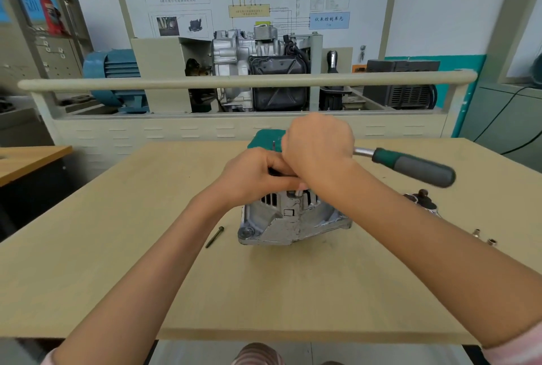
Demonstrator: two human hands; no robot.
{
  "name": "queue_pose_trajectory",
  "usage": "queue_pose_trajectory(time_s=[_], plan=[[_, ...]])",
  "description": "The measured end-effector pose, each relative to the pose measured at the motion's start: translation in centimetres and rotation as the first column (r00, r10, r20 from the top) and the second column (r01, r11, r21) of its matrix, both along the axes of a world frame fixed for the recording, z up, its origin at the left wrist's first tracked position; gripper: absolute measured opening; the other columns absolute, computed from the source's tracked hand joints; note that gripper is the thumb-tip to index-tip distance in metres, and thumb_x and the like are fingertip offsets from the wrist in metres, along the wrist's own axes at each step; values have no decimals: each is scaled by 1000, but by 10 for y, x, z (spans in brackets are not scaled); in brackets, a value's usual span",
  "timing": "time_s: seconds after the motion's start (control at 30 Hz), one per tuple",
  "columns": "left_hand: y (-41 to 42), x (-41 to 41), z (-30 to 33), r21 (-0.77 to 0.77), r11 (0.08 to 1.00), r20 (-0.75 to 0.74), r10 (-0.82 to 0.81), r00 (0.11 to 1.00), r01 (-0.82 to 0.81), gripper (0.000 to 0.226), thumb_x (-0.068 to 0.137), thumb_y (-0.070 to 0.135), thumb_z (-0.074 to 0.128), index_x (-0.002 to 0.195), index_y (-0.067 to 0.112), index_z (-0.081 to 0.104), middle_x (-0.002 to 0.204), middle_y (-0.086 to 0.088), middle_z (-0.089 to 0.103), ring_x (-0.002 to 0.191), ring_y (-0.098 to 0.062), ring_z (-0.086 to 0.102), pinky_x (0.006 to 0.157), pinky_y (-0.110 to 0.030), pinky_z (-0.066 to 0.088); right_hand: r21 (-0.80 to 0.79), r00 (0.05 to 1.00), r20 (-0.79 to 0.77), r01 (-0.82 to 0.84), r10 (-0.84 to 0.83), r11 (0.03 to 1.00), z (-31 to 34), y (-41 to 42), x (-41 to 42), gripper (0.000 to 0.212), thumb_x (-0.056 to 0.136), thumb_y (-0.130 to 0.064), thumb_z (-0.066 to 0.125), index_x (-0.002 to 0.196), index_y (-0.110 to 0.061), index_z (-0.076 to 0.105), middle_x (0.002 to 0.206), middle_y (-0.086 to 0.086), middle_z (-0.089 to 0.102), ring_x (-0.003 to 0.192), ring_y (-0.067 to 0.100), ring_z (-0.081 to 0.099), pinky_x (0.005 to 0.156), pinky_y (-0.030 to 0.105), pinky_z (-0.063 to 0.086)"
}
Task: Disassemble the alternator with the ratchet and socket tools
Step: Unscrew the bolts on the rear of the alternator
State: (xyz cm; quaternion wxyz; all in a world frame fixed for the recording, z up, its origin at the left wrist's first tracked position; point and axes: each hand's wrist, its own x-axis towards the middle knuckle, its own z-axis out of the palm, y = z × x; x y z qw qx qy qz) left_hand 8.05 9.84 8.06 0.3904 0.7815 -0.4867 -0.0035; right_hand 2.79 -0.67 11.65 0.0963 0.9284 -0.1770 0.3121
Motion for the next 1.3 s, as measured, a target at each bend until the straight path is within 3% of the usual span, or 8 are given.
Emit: queue_pose_trajectory(time_s=[0.17,0.37,0.57,0.67,0.8,0.93,1.13,1.3], plan=[[5,1,4,75,995,-50,-65,997,68,17,79,30,72,94,22,76,92,6,73,91,-17,66,89,-45,49,-85,993,-8,-118,117,989,0,-7,1,33,92,-23,44,61,-15,33,58,1,26,61,20,39,43,25,17],[5,3,4,65,992,-109,-97,989,104,19,79,30,72,88,14,74,76,-10,67,62,-9,53,66,-25,42,-166,866,24,-490,500,856,-2,-16,-3,33,89,-24,49,58,-18,39,46,-4,31,50,24,43,47,27,23],[5,5,4,-1,994,-142,-106,984,107,21,80,13,73,98,3,68,97,-13,70,98,-25,64,92,-41,49,31,752,65,-658,656,752,2,-16,-9,39,84,-38,44,52,-19,34,41,-8,28,42,9,29,51,30,21],[6,5,1,-14,999,-126,-47,991,45,16,76,18,77,90,14,71,89,-3,73,93,-21,66,90,-49,49,-34,856,6,-516,516,856,2,-7,-11,46,91,-42,41,52,-17,34,45,-6,30,43,10,29,47,29,17],[0,-2,-1,-14,999,-34,51,998,-51,12,74,20,77,66,24,69,74,1,70,75,-22,63,80,-50,50,-135,1000,-16,-25,23,991,-3,6,-1,41,92,-21,43,53,-14,33,51,0,31,42,15,27,43,21,15],[1,-2,0,33,999,-39,19,999,-18,12,77,18,73,66,20,69,69,0,67,63,-16,54,71,-43,46,-141,994,-100,35,-50,989,3,11,3,34,88,-8,48,57,-14,36,54,0,31,43,15,27,42,22,16],[2,-1,3,43,998,-87,-43,995,47,16,78,26,73,84,12,75,82,-13,71,80,-32,63,78,-44,49,-132,981,123,-131,147,983,-5,1,-7,45,94,-31,41,52,-18,32,48,-3,26,41,15,23,44,24,11],[4,2,7,12,993,-158,-113,981,117,22,79,19,74,96,5,70,94,-15,70,94,-29,64,88,-38,50,-17,812,32,-582,582,813,0,-14,-12,40,90,-33,45,54,-19,37,43,-9,30,45,13,33,48,29,21]])
